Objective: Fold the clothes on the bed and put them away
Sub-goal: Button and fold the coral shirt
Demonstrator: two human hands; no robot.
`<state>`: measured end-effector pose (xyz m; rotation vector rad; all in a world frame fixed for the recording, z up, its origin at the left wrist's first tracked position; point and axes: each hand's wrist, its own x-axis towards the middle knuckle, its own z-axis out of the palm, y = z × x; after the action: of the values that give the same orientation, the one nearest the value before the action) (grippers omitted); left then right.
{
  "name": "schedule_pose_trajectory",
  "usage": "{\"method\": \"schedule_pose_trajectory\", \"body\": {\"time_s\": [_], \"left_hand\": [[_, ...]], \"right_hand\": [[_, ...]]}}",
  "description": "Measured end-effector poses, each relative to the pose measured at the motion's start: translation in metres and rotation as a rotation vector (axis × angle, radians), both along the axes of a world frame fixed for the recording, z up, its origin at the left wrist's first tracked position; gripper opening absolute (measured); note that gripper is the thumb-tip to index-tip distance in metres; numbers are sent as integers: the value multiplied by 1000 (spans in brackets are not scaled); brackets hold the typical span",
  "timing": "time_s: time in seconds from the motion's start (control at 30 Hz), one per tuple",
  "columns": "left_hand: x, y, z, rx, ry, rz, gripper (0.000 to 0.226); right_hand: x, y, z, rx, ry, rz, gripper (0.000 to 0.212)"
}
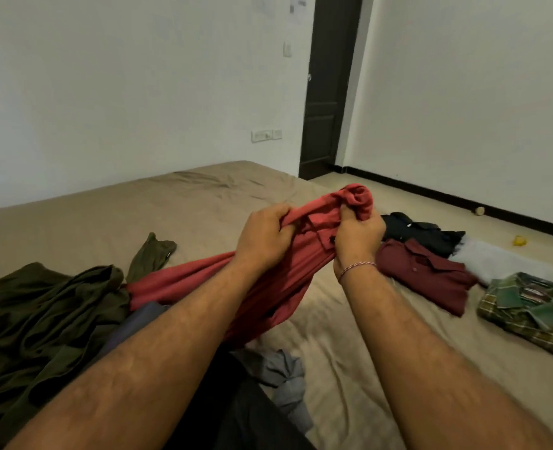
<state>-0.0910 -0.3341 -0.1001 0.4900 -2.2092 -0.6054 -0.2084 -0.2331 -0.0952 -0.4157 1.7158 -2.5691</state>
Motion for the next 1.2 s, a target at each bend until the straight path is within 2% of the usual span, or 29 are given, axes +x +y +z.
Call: {"method": "schedule_pose_trajectory", "body": {"time_s": [0.13,0.2,0.3,0.37,0.47,0.53,0.63,0.67,0.73,0.77,0.8,0.83,0.9,0.97,1.03,1.13,1.2], "left_hand": [[-50,48,81,-37,210,-125,17],[-75,72,123,-114,247,-216,20],[-105,106,176,-212,266,-335,17],[-120,123,197,-236,196,-408,13],[-136,133,199,-336,-11,-453,15],[-141,134,179,-342,-89,-444,15],[-148,110,122,-251,-242,-346,26],[-149,96,98,-211,-321,-309,31],[-143,71,43,-122,-554,-251,21],[-135,62,10,-80,-644,-224,15],[-124,58,-16,-54,-679,-208,21],[-111,58,-43,-30,-663,-220,31],[-79,76,-87,76,-491,-316,36],[-54,100,-126,219,-368,-433,26],[-40,122,-159,347,-346,-513,19],[-44,136,-179,532,-322,-567,38],[-50,136,-178,626,-319,-637,36]], "right_hand": [[-33,42,59,-96,101,-164,15],[-54,72,88,-112,180,-261,18],[-84,122,134,-171,280,-348,8],[-109,159,166,-170,336,-454,9],[-140,214,202,-148,401,-572,12],[-142,238,201,20,434,-534,10],[-137,245,138,471,402,-245,17],[-134,243,110,652,389,-202,7],[-131,242,47,940,310,-205,17],[-122,241,11,1020,250,-190,18],[-114,240,-21,1055,200,-174,18],[-102,239,-50,1049,165,-145,18],[-73,234,-98,926,75,-56,14],[-49,226,-133,775,7,44,24],[-31,221,-158,638,-14,100,38],[-4,212,-175,627,16,193,54],[11,206,-179,684,84,250,64]]}}
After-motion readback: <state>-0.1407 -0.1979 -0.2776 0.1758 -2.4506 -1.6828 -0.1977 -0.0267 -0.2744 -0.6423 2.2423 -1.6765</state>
